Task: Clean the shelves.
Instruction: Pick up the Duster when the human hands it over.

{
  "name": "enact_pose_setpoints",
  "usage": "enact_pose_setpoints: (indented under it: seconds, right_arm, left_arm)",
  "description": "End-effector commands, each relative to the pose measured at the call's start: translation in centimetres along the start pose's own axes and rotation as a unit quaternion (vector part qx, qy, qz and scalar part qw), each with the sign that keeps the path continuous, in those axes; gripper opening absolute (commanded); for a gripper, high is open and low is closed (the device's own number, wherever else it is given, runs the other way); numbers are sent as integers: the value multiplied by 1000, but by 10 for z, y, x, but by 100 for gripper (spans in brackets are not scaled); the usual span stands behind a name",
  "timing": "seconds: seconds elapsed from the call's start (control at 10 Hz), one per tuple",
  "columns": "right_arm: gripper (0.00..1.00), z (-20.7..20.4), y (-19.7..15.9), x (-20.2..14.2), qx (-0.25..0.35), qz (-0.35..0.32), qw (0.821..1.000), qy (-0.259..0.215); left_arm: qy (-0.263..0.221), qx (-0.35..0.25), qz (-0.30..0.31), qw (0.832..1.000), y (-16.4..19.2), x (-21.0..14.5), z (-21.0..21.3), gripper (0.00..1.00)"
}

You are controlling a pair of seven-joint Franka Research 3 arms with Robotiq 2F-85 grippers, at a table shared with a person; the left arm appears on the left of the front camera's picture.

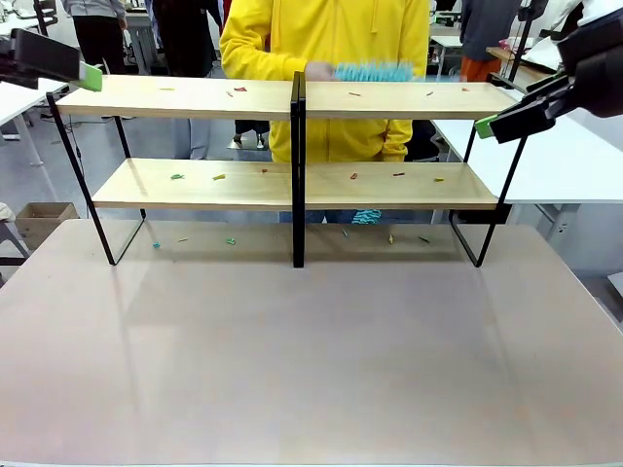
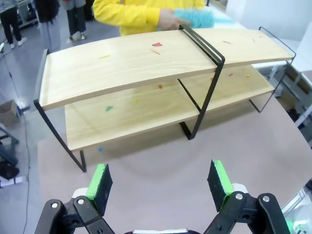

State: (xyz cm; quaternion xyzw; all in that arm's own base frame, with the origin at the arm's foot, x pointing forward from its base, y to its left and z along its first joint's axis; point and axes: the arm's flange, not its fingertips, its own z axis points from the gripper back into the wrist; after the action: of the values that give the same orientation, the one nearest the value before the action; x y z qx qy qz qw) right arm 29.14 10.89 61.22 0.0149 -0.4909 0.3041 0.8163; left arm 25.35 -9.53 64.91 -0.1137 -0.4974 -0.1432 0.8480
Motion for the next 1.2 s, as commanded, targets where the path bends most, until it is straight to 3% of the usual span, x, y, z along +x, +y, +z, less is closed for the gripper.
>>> enact_pose_setpoints:
  seconds: [0.0, 0.7, 1.1]
  right_arm:
    - [100, 6, 2, -6, 4, -27, 999, -21]
    - [100, 27, 37, 5, -57, -137, 989, -7]
    - [100, 28, 50, 10, -48, -172, 984, -12]
  left_arm:
    - [6, 11, 7, 1000, -8, -58, -5, 100]
    - [25, 17, 7, 1000, -8, -58, -17, 100]
    - [33, 15, 6, 999, -7, -57, -21, 100]
